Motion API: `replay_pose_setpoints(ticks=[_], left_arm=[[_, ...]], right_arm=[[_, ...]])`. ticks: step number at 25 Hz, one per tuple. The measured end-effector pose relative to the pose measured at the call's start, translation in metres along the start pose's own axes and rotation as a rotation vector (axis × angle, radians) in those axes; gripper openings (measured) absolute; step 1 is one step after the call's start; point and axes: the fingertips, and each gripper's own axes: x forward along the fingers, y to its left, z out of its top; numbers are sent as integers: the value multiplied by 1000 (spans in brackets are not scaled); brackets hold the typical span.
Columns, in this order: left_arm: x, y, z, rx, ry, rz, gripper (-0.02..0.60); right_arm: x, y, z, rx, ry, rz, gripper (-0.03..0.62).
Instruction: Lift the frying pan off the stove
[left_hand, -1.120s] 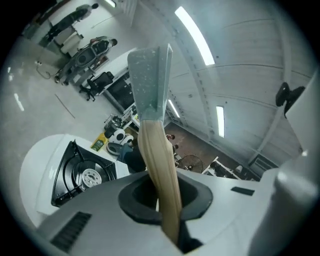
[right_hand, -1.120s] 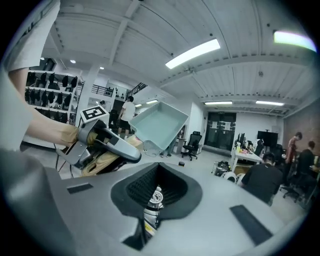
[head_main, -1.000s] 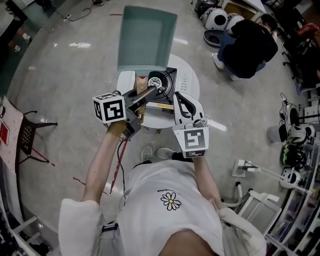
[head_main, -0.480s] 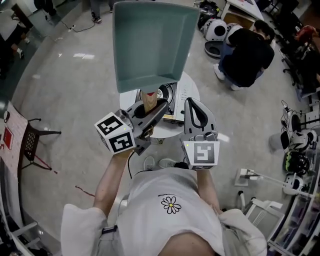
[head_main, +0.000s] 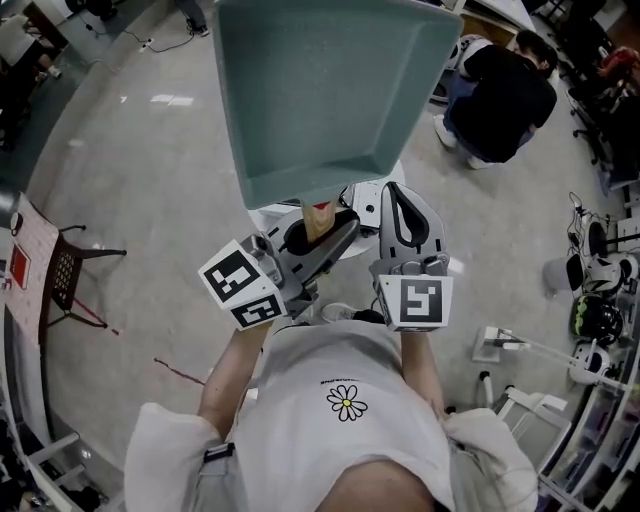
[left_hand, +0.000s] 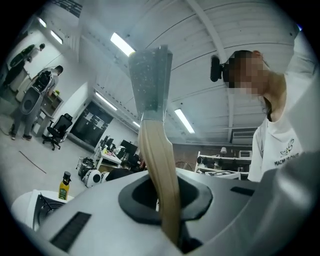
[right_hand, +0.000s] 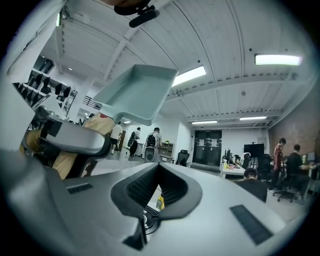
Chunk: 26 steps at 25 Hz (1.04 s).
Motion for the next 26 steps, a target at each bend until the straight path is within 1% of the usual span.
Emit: replay_pose_setpoints(ticks=[2, 4, 9, 16, 26], left_arm=[[-1, 1, -2, 28, 6, 3, 20], [-1, -1, -1, 39, 7, -5, 20], [0, -4, 2, 27, -8, -34, 20], [-1, -3, 0, 33, 3, -33, 21], [0, -3, 3, 12, 3, -30, 21]], right_arm=[[1, 1, -2, 5, 18, 2, 3], [1, 1, -4, 1, 29, 0, 2], [5, 0, -1, 9, 13, -12, 3], [3, 2, -4, 8, 13, -9, 2], [0, 6, -10, 13, 34, 4, 2]])
